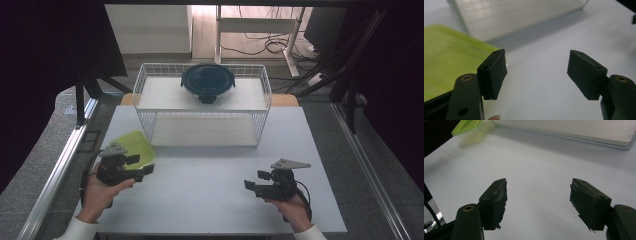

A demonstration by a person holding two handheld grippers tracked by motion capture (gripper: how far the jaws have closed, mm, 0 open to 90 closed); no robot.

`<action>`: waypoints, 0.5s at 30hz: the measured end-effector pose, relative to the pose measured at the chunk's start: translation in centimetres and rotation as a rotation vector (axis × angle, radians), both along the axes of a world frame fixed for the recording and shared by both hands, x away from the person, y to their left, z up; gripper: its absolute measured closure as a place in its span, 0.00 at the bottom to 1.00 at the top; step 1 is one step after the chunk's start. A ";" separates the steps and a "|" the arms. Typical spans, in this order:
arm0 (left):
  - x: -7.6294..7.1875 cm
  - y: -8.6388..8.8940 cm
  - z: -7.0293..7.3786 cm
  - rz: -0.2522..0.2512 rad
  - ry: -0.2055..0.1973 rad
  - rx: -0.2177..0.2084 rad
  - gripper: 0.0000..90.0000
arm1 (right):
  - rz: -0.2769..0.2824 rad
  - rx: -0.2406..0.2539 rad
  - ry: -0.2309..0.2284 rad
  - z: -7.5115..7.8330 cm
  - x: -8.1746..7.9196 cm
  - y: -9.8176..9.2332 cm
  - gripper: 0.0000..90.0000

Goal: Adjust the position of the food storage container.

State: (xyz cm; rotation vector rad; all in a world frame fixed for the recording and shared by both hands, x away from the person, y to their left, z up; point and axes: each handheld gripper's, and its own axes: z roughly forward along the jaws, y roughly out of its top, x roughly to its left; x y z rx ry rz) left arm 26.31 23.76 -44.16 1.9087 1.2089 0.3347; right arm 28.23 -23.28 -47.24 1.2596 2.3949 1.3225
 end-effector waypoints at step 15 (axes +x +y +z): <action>7.3 7.3 -0.6 0.099 0.065 0.015 0.76 | 0.006 -0.016 0.007 -0.3 0.5 0.4 0.32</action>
